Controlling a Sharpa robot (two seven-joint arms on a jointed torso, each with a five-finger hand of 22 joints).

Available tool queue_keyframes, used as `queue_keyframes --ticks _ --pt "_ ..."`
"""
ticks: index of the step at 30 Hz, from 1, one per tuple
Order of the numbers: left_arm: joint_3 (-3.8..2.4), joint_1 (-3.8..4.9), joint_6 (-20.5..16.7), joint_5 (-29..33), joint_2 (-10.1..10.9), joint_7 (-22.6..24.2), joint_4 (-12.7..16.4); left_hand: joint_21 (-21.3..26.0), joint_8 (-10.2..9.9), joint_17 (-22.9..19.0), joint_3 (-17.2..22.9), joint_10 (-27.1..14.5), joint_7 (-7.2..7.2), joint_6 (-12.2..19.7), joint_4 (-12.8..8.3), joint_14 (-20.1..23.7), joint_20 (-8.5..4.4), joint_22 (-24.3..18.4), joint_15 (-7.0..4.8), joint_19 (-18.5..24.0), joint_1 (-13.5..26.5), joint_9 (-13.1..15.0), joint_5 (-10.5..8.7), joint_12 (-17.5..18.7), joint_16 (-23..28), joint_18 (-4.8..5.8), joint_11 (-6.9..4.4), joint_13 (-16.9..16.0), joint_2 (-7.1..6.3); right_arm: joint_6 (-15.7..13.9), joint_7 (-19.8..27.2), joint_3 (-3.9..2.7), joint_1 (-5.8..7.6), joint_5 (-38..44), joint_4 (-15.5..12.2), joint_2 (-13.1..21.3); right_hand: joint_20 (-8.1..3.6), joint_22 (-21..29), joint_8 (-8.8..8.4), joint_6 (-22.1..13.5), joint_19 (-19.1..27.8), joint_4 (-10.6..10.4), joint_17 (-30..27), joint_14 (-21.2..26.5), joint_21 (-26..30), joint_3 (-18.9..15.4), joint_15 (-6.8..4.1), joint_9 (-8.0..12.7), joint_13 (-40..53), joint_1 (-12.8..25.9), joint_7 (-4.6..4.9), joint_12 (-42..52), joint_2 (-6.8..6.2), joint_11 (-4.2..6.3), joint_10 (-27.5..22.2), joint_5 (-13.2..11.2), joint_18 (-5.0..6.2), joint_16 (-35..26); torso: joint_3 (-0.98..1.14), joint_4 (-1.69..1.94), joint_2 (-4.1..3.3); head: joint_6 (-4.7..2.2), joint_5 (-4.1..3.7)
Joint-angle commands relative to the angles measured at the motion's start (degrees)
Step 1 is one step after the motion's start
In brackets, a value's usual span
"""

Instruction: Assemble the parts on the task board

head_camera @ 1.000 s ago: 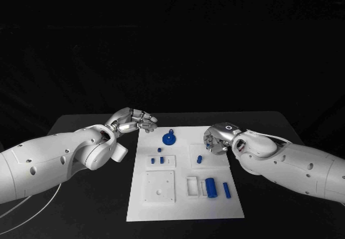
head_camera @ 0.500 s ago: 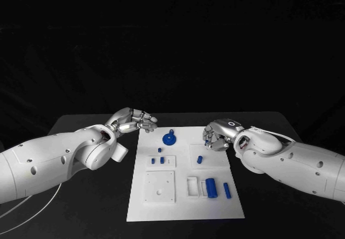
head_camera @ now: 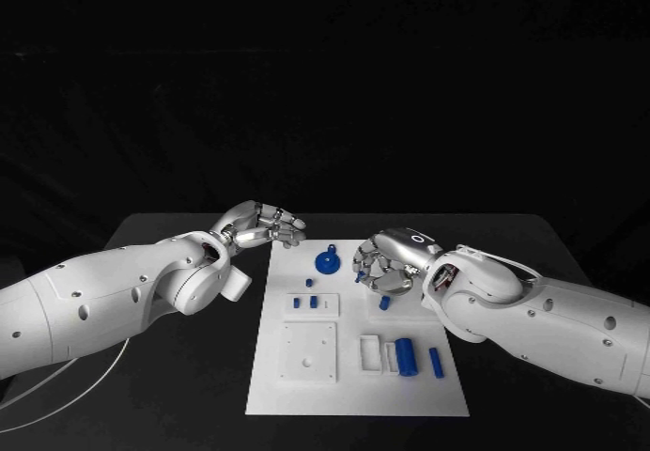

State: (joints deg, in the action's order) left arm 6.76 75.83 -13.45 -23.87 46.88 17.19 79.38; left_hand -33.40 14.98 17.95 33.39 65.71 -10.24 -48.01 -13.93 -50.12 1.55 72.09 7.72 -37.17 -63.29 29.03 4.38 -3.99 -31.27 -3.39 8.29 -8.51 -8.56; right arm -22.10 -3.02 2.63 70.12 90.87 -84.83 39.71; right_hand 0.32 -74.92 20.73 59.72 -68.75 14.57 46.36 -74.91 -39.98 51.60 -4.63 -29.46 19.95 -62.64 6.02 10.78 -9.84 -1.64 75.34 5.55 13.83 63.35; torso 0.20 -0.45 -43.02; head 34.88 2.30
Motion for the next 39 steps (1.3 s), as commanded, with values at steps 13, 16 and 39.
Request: queue_keyframes --ticks 13,16,39 --pt "-0.02 0.03 0.9 0.28 -0.85 0.59 -0.17 0.42 0.24 0.23 0.02 -0.32 -0.04 0.36 0.27 -0.31 0.43 0.14 0.02 -0.16 0.02 -0.09 0.55 0.04 0.39 -0.62 -0.06 0.18 0.69 1.3 -2.27 3.33 -0.4 9.26 -0.7 -4.98 -0.45 -1.2 0.17 0.21 -0.09 0.33 0.06 -0.03 -0.47 -0.39 -0.26 -0.25 0.36 -0.11 -0.11 -0.43 0.76 0.14 0.39 0.59 1.17 0.25 -0.11 0.09 -0.1 1.31 3.6" --pt "-0.02 0.03 0.81 0.4 -0.98 0.69 -0.18 0.43 0.24 0.25 0.01 -0.33 -0.05 0.37 0.28 -0.31 0.44 0.15 0.02 -0.16 0.04 -0.09 0.58 0.04 0.42 -0.61 -0.05 0.19 0.67 1.71 -2.51 3.7 -1.05 9.82 -0.6 -5.62 -0.45 -1.2 0.18 0.26 -0.11 0.36 0.08 -0.06 -0.51 -0.36 -0.28 -0.29 0.44 -0.16 -0.13 -0.44 0.68 0.16 0.44 0.59 1.17 0.29 -0.06 0.07 -0.06 1.63 4.06" --pt "-0.02 0.03 0.91 0.41 -1.24 0.27 -0.13 0.5 0.28 0.38 -0.05 -0.32 -0.06 0.4 0.34 -0.37 0.45 0.21 0.03 -0.18 0.13 -0.09 0.6 0.02 0.55 -0.6 -0.05 0.27 0.68 2.61 -3.14 5.61 -3.24 12.46 0.52 -7.85 -0.47 -1.21 0.19 0.41 -0.28 0.35 0.17 -0.16 -0.73 -0.24 -0.34 -0.47 0.78 -0.25 -0.18 -0.54 0.49 0.22 0.63 0.69 1.17 0.49 -0.03 -0.04 -0.05 2.83 5.5"
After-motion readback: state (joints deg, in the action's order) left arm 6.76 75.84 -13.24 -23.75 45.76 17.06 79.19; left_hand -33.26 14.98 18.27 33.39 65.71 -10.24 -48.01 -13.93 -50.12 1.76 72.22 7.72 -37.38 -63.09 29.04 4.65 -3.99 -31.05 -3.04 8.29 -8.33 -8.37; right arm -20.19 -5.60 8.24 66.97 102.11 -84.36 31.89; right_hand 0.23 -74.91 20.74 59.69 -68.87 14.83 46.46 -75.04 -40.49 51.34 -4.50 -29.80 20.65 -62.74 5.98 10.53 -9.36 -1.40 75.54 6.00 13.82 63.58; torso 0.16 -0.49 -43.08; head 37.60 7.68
